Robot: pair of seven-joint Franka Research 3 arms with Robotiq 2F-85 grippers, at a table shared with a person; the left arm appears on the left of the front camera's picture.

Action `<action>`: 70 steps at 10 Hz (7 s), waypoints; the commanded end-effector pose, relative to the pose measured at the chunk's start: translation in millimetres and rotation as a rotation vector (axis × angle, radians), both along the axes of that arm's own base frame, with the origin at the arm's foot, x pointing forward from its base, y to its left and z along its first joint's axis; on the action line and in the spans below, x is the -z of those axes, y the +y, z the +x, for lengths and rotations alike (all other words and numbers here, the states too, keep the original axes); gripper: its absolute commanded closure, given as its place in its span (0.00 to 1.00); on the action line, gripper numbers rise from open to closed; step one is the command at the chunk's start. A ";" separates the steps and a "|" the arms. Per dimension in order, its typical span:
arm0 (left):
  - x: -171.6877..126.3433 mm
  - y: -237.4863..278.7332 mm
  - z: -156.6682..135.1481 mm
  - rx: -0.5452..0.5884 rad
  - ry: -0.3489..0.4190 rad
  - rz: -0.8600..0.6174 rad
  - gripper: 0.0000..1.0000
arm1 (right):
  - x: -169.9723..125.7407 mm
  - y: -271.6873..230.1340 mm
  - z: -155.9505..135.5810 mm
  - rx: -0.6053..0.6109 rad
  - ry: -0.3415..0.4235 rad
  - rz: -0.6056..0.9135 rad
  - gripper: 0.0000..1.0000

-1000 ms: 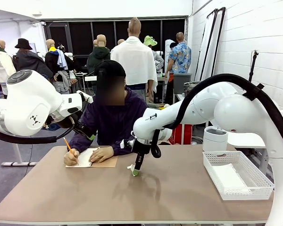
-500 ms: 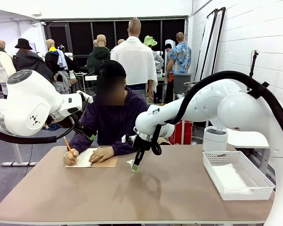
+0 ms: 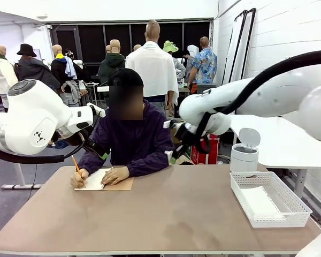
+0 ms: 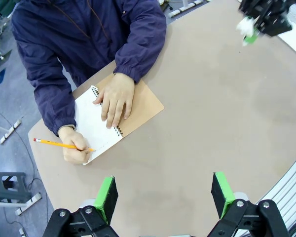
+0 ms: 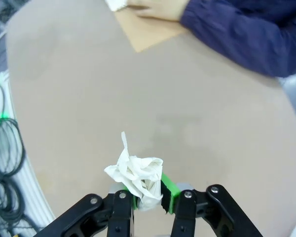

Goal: Sort the paper based on its condition.
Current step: If a person hands you a paper, place it in the Organizing basket , and if it's crumpled, put it in the Trash can.

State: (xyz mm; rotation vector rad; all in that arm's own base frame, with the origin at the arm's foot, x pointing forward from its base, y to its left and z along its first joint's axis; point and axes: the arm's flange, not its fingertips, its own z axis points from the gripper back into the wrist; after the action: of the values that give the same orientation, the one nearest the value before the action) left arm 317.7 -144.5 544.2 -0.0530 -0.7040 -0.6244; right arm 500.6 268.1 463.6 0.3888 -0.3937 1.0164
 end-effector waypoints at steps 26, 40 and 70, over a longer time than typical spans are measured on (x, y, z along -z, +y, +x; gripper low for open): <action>0.7 1.0 0.3 0.009 0.003 0.000 0.00 | -63.7 -243.4 26.2 1.094 -0.189 -0.003 0.86; 0.7 1.0 0.3 0.009 0.003 0.000 0.00 | -6.8 -288.4 137.8 1.282 -0.033 -0.065 0.86; 0.7 1.0 0.3 0.009 0.003 0.000 0.00 | 16.8 -299.6 180.8 1.307 0.062 -0.027 0.00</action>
State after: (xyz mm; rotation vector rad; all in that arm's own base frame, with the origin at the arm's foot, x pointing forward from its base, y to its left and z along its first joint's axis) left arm 317.8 -144.7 544.1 -0.0530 -0.7036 -0.6248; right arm 680.6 -33.0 447.8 0.0801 -0.4597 -0.2668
